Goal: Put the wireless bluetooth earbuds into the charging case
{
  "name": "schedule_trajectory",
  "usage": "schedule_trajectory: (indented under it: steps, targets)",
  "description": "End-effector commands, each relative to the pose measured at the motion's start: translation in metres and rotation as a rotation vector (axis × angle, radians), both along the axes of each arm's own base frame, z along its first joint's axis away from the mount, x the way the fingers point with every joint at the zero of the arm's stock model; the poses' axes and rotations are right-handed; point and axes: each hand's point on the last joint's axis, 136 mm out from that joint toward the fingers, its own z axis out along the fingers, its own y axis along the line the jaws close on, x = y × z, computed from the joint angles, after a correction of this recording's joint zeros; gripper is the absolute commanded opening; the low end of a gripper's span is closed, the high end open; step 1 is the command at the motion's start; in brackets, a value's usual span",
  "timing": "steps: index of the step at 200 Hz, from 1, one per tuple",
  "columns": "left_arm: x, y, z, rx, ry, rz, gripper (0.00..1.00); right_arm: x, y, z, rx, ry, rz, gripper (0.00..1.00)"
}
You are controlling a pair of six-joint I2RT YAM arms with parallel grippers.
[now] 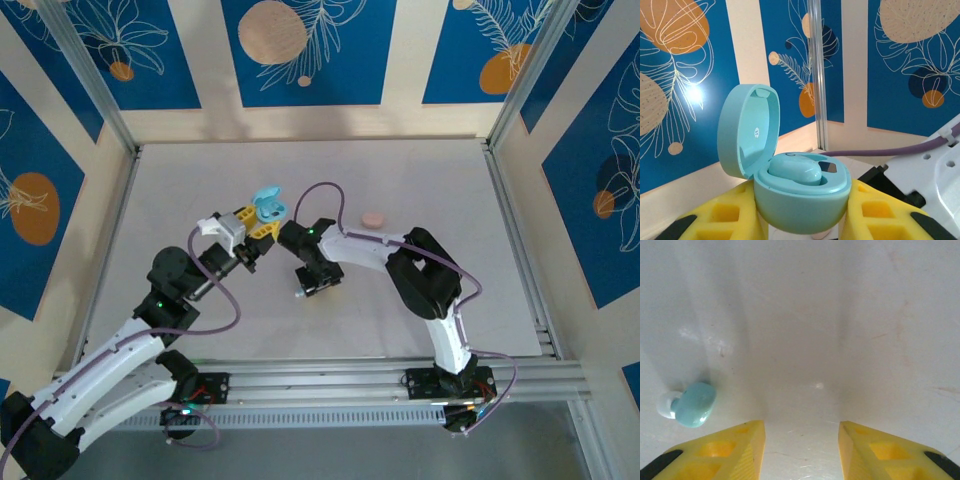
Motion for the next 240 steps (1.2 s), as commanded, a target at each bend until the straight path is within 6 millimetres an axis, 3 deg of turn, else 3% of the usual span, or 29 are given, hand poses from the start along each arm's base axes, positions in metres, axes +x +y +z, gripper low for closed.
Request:
schedule_trajectory:
  steps: [1,33,63,130,240]
  targets:
    - [-0.007,0.0,0.026,-0.043,-0.06,-0.015,0.25,-0.002,0.003,0.016,0.09,0.012,-0.039,0.42]
    - [-0.007,0.001,0.026,-0.044,-0.06,-0.011,0.25,-0.009,0.034,0.041,0.388,0.113,-0.129,0.41]
    - [-0.007,0.001,0.026,-0.045,-0.061,-0.013,0.25,-0.011,0.052,0.04,0.505,0.22,-0.221,0.39]
    - [-0.008,0.002,0.026,-0.046,-0.061,-0.012,0.25,-0.015,0.052,0.016,0.513,0.331,-0.313,0.39]
    - [-0.006,-0.001,0.026,-0.043,-0.055,-0.02,0.25,-0.011,0.049,-0.003,0.478,0.328,-0.334,0.38]
